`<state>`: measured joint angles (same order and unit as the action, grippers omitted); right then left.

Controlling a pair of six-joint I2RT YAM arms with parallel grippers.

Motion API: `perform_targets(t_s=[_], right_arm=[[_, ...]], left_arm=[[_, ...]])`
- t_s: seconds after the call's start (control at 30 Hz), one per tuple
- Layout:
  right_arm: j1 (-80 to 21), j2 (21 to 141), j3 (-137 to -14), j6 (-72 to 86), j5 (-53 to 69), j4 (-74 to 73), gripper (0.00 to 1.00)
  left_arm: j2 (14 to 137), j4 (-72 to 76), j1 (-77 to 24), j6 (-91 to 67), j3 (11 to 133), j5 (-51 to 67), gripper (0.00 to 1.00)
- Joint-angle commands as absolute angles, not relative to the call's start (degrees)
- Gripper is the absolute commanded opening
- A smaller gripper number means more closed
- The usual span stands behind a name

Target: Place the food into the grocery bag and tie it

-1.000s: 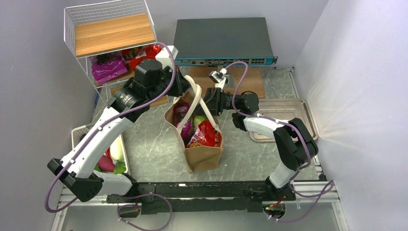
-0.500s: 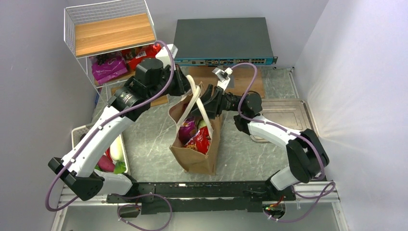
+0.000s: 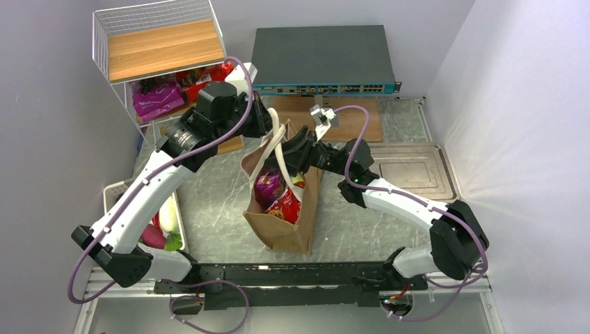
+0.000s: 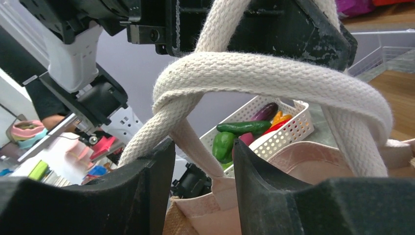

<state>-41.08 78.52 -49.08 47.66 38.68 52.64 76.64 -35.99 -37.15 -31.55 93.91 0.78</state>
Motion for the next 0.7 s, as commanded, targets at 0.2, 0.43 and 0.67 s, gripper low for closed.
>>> perform_targets(t_s=[0.2, 0.43, 0.67], right_arm=[[-45.6, 74.7, -51.4, 37.2, 26.5, 48.3, 0.5], [-47.9, 79.3, -52.6, 44.4, 35.3, 58.8, 0.58], [-48.8, 81.3, -54.1, 47.3, 30.7, 64.0, 0.84]], left_arm=[[73.9, -32.3, -36.8, -26.1, 99.5, 0.1, 0.0], [74.3, -32.3, -36.3, -25.1, 100.2, -0.5, 0.0], [74.6, -33.2, -36.0, -25.1, 100.4, 0.6, 0.0]])
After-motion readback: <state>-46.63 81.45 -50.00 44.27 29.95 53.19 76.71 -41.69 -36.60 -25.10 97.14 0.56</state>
